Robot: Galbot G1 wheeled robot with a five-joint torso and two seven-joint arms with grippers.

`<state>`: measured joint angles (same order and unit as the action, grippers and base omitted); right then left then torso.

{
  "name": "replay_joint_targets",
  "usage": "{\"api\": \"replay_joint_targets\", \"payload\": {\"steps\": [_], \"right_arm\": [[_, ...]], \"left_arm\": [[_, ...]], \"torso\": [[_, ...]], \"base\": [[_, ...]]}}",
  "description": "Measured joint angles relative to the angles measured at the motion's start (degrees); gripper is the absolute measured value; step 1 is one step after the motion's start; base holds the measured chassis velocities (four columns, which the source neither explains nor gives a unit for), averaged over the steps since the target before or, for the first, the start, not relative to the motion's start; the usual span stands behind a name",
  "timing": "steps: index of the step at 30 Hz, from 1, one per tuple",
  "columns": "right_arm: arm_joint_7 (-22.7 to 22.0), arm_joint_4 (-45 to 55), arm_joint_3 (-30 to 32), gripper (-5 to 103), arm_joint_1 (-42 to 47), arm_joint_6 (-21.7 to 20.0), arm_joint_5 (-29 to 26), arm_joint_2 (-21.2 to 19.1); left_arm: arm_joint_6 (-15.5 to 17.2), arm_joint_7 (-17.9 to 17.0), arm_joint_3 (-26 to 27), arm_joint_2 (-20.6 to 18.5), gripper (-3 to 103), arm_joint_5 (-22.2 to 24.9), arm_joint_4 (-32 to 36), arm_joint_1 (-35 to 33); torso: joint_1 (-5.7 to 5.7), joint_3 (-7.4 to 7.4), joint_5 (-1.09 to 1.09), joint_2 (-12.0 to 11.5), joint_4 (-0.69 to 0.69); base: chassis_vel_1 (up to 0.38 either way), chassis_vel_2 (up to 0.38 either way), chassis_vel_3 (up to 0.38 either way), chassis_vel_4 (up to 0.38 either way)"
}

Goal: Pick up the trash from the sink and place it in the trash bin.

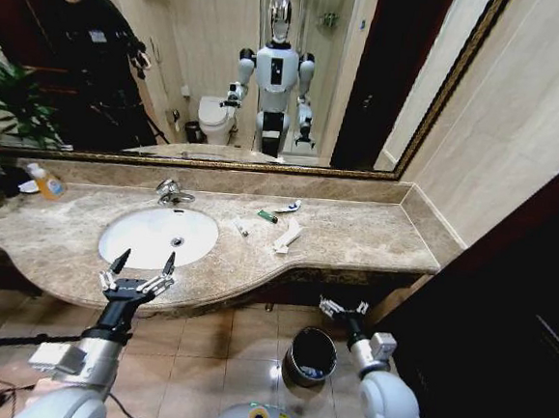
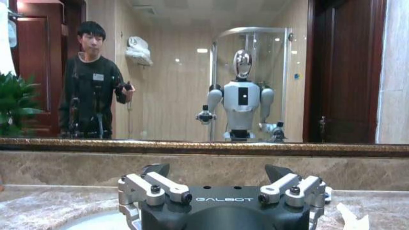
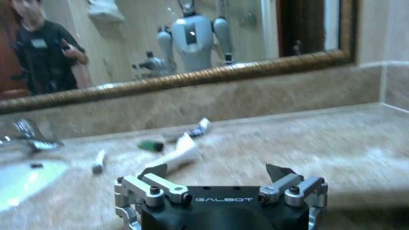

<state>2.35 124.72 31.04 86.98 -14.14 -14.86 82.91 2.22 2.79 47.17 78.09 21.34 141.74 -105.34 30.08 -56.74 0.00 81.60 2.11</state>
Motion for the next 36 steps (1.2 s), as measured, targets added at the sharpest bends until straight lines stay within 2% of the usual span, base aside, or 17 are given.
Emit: {"api": "replay_joint_targets", "payload": {"steps": [9, 13, 18, 24, 36], "right_arm": [[0.15, -4.85, -3.69, 100, -9.87, -3.14, -1.66, -3.03], [0.45, -9.42, -7.78, 100, -16.16, -3.30, -1.61, -4.26], [0.08, -13.18, -10.64, 100, -21.17, -3.33, -1.35, -3.76], [-2.73, -18.35, -14.85, 100, -26.74, -4.77, -2.49, -1.54], [-4.22, -25.60, -16.72, 100, -28.85, -4.34, -1.80, -0.29]], "left_arm": [[0.00, 0.00, 0.00, 0.00, 100, 0.00, 0.00, 0.00], [0.00, 0.00, 0.00, 0.00, 100, 0.00, 0.00, 0.00], [0.00, 0.00, 0.00, 0.00, 100, 0.00, 0.00, 0.00], [0.00, 0.01, 0.00, 0.00, 100, 0.00, 0.00, 0.00], [0.00, 0.00, 0.00, 0.00, 100, 0.00, 0.00, 0.00]], "torso": [[0.01, -0.01, 0.00, 0.00, 0.00], [0.01, -0.01, 0.00, 0.00, 0.00], [0.01, -0.01, 0.00, -0.01, 0.00], [0.01, -0.01, 0.00, 0.00, 0.00], [0.01, 0.00, 0.00, 0.00, 0.00]], "base": [[0.000, 0.000, 0.000, 0.000], [0.000, 0.000, 0.000, 0.000], [0.000, 0.000, 0.000, 0.000], [0.000, 0.000, 0.000, 0.000], [0.000, 0.000, 0.000, 0.000]]}}
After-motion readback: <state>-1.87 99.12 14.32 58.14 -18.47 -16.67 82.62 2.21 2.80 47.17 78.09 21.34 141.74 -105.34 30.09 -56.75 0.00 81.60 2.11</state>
